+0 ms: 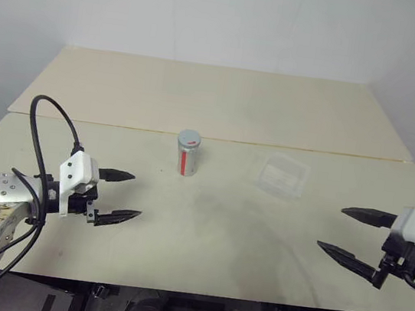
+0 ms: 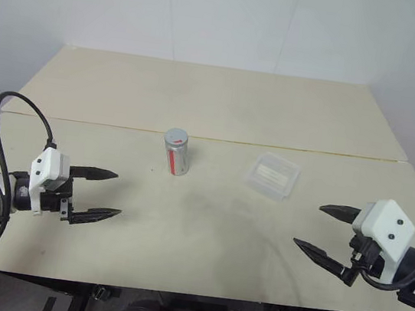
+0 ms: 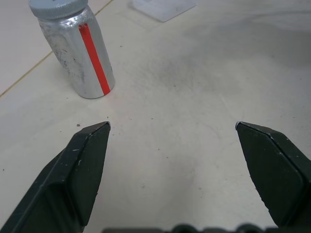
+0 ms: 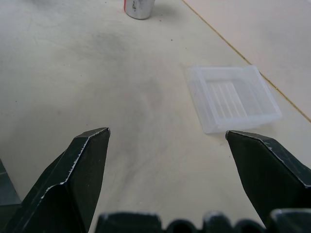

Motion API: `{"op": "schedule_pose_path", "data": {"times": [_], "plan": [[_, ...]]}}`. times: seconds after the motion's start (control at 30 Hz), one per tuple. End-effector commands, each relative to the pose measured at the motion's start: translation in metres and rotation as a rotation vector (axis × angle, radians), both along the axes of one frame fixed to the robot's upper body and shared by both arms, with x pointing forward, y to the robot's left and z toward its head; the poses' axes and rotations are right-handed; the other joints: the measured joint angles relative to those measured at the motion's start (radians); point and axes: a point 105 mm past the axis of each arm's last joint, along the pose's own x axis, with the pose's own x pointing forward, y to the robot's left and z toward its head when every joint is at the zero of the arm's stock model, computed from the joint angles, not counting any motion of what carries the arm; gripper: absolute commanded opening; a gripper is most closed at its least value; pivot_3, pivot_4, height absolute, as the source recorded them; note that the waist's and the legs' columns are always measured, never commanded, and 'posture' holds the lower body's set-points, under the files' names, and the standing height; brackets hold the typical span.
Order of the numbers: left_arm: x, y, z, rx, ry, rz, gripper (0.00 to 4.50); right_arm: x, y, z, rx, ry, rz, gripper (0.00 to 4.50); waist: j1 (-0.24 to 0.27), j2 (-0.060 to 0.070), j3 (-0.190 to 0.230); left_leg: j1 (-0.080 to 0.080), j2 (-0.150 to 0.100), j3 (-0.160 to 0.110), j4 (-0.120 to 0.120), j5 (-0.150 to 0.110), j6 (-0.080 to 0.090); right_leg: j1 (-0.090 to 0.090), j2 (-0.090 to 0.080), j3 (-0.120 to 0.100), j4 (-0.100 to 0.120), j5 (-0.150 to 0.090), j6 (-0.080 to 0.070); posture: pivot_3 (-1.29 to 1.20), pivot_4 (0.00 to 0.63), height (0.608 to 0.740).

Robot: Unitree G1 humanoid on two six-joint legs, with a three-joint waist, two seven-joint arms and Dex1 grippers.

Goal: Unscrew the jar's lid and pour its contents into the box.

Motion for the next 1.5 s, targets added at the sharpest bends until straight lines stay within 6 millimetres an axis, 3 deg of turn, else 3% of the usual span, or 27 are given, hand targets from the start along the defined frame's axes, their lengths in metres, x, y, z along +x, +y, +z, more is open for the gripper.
{"op": "schedule_pose_path", "data": {"times": [0.03,0.3,0.47,0.53,0.9,1.17,1.33,1.5], "plan": [[-0.001,0.001,0.011,0.023,-0.049,-0.002,4.5,0.001,-0.001,0.008,-0.023,-0.039,0.004,4.44,0.0,0.0,0.0,0.0,0.0,0.0,0.0,0.0,0.0,0.0,0.0,0.0,0.0,0.0,0.0,0.0,0.15,0.74],[0.001,0.004,0.018,0.008,-0.089,0.042,4.5,0.006,-0.006,0.008,-0.035,-0.04,0.008,4.44,0.0,0.0,0.0,0.0,0.0,0.0,0.0,0.0,0.0,0.0,0.0,0.0,0.0,0.0,0.0,0.0,0.15,0.74],[0.026,-0.003,0.026,-0.103,-0.261,0.229,4.5,0.012,0.002,0.007,-0.007,-0.07,0.015,4.44,0.002,0.0,0.0,0.001,0.0,0.0,0.0,0.0,0.0,0.001,0.0,0.0,0.0,0.0,0.0,0.0,0.15,0.74],[0.033,-0.016,0.025,-0.193,-0.313,0.293,4.5,0.019,0.008,0.01,0.019,-0.118,0.012,4.44,0.002,0.0,0.0,0.0,0.0,-0.001,0.0,0.0,0.0,0.001,0.0,0.0,0.0,0.0,0.0,0.0,0.15,0.74],[0.053,-0.049,-0.007,-0.313,-0.335,0.599,4.5,0.041,0.026,0.014,0.097,-0.203,-0.006,4.44,0.002,-0.001,0.0,0.0,-0.001,0.0,0.001,0.0,0.0,0.001,0.0,0.0,0.0,0.001,0.001,0.0,0.15,0.74],[0.055,-0.079,-0.02,-0.345,-0.306,0.584,4.5,0.044,0.034,0.015,0.109,-0.223,0.001,4.44,0.006,0.0,0.0,0.0,-0.001,-0.001,0.001,0.0,0.0,0.001,0.0,0.0,0.0,0.001,0.001,0.0,0.15,0.74],[0.066,-0.084,-0.022,-0.347,-0.335,0.634,4.5,0.043,0.032,0.016,0.088,-0.22,-0.001,4.44,0.007,-0.001,0.0,0.0,-0.001,-0.001,0.001,-0.001,0.002,0.001,0.0,0.0,0.0,0.001,0.0,0.0,0.15,0.74],[0.072,-0.102,-0.027,-0.37,-0.319,0.597,4.5,0.045,0.025,0.022,0.068,-0.244,-0.026,4.44,0.009,-0.001,0.0,0.0,-0.001,-0.001,0.001,-0.002,0.004,0.001,0.0,-0.001,0.0,0.001,0.001,0.0,0.15,0.74]]}}
